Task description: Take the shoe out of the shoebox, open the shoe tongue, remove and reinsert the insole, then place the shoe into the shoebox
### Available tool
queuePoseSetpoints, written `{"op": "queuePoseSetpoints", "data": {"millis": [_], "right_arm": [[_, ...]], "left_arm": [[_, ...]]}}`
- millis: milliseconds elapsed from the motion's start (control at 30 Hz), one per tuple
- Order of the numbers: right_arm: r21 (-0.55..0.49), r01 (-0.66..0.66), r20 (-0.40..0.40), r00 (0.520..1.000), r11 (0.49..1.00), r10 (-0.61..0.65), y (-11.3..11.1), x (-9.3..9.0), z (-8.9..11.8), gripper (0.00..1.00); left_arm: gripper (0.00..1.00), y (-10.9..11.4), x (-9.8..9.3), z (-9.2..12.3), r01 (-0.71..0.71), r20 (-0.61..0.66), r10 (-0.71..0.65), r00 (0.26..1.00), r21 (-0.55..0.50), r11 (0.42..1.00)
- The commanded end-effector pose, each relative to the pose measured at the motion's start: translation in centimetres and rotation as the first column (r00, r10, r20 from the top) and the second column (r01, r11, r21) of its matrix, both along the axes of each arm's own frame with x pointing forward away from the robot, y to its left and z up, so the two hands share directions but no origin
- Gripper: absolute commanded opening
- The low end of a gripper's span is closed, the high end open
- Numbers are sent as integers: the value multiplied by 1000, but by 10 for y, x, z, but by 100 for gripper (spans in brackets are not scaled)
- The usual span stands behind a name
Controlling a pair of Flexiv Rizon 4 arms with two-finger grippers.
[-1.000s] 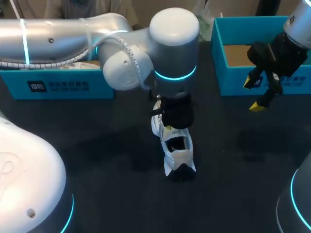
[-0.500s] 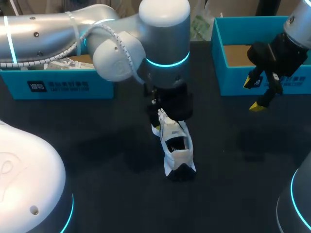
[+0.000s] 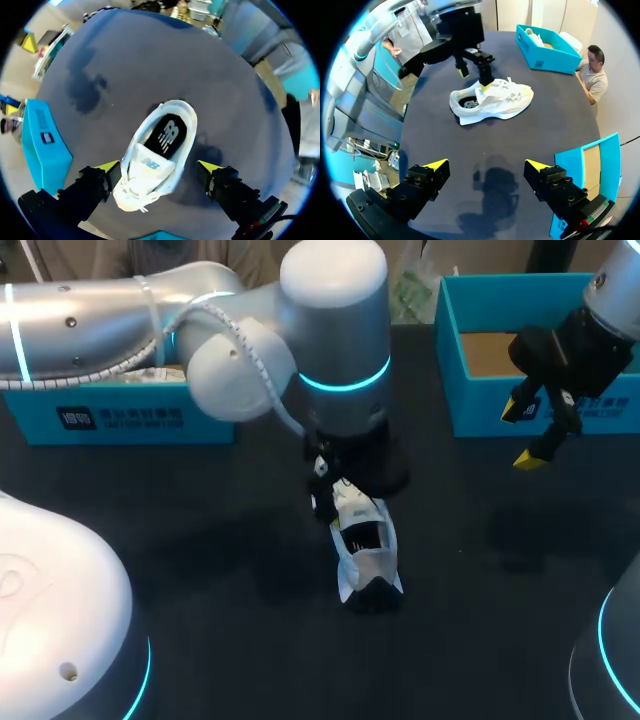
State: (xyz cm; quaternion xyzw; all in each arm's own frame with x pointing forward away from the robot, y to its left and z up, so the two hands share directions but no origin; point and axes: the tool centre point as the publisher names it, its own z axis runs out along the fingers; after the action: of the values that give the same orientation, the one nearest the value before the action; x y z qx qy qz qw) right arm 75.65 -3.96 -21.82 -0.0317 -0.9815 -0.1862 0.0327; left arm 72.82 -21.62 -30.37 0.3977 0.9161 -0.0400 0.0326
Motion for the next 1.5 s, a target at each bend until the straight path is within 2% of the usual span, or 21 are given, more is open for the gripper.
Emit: {"op": "queuePoseSetpoints", "data": {"millis": [33, 67, 100, 367, 467, 567, 733, 900, 1033, 1233, 1300, 1500], "right_arm": [[-2, 0, 0, 1000, 1000, 0, 0, 0, -1, 100], [-2, 0, 0, 1000, 1000, 0, 0, 0, -1, 100], [-2, 0, 0, 1000, 1000, 0, 0, 0, -1, 100], [-2, 0, 0, 1000, 1000, 0, 0, 0, -1, 100], [-2, 0, 0, 1000, 1000, 0, 0, 0, -1, 100], [-2, 0, 0, 1000, 1000, 0, 0, 0, -1, 100], [-2, 0, 0, 1000, 1000, 0, 0, 0, -1, 100], [-2, 0, 0, 1000, 1000, 0, 0, 0, -1, 100], [-2, 0, 0, 1000, 1000, 0, 0, 0, -1, 100], [-2, 0, 0, 1000, 1000, 0, 0, 0, -1, 100], [-2, 0, 0, 1000, 1000, 0, 0, 0, -1, 100], [-2, 0, 0, 1000, 1000, 0, 0, 0, -1, 100]], "left_arm": [[100, 10, -8, 6, -330, -46, 329, 943, -10, 944], [100, 11, -9, 7, -397, -30, 396, 918, -7, 918], [100, 12, -12, 8, -399, -13, 399, 917, -9, 917], [100, 20, -34, 10, -602, 1, 602, 798, -46, 797], [100, 21, -45, 9, -697, 8, 699, 715, -63, 714], [100, 21, -56, 7, -728, -15, 730, 683, -89, 680], [100, 14, -75, -3, -731, -17, 736, 677, -128, 670], [100, 6, -82, -12, -724, -29, 727, 686, -123, 678], [100, 0, -84, -20, -730, -38, 735, 677, -163, 663], [100, -10, -80, -36, -755, -43, 758, 651, -133, 642], [100, -12, -80, -42, -779, -37, 782, 622, -129, 613], [96, -20, -81, -60, -786, -32, 787, 616, -85, 612]]}}
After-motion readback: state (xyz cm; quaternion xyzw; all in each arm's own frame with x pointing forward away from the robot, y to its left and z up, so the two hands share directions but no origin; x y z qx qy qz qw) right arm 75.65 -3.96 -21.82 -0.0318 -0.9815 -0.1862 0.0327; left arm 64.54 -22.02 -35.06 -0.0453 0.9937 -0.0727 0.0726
